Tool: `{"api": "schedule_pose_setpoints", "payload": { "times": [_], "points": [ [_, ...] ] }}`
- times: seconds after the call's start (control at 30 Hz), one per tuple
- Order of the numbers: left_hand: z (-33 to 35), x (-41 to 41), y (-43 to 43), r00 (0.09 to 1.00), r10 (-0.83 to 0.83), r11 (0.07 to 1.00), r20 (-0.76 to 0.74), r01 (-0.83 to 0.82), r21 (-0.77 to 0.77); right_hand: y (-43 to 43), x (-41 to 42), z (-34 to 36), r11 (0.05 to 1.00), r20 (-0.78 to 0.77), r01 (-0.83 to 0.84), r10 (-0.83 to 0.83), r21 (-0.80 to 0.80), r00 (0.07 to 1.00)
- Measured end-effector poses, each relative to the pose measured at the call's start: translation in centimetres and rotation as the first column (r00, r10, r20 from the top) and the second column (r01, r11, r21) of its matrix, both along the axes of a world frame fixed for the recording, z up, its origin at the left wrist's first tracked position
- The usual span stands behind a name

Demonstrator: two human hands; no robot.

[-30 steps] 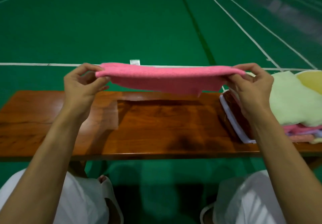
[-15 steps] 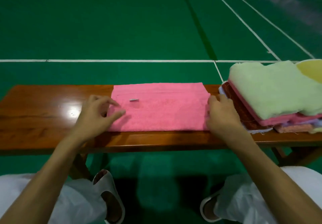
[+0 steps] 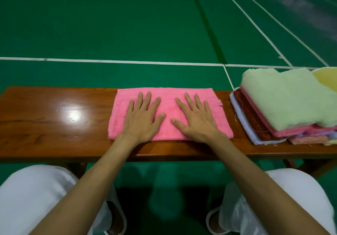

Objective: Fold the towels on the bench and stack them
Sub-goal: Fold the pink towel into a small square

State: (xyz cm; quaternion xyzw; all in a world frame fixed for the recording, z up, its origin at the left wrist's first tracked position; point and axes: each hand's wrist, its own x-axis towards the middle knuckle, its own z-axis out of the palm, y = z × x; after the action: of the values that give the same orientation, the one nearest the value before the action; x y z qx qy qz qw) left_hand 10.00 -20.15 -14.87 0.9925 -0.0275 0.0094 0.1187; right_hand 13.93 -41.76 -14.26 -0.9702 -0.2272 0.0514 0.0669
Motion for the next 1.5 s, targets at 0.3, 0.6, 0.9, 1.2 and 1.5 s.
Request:
{"api": "schedule_pose_setpoints", "payload": {
  "times": [0.3, 0.6, 0.9, 1.2, 1.5],
  "points": [
    [-0.3, -1.2, 3.7, 0.998, 0.065, 0.996, 0.019, -0.066, 0.066, -4.9, 0.2, 0.0, 0.978, -0.008, 0.204, -0.205, -0.048, 0.979],
    [0.7, -1.3, 3.1, 0.998, 0.064, 0.998, 0.008, -0.064, 0.002, -4.9, -0.1, 0.7, 0.929, 0.027, 0.293, -0.307, 0.226, 0.951],
    [1.0, -2.7, -3.6, 0.996, -0.063, 0.998, 0.057, 0.062, 0.016, -5.6, 0.6, 2.8, 0.726, -0.142, 0.598, -0.589, 0.34, 0.795],
    [0.2, -3.5, -7.1, 0.999, -0.049, 0.994, 0.007, 0.05, -0.099, -7.0, 0.5, 5.9, 0.563, -0.282, 0.465, -0.384, 0.683, 0.879],
    [4.5, -1.5, -6.7, 0.96, -0.009, -0.022, -0.278, -0.278, -0.96, -7.4, 0.3, 10.0, 0.278, -0.444, 0.526, -0.308, 0.804, 0.841]
  ]
}}
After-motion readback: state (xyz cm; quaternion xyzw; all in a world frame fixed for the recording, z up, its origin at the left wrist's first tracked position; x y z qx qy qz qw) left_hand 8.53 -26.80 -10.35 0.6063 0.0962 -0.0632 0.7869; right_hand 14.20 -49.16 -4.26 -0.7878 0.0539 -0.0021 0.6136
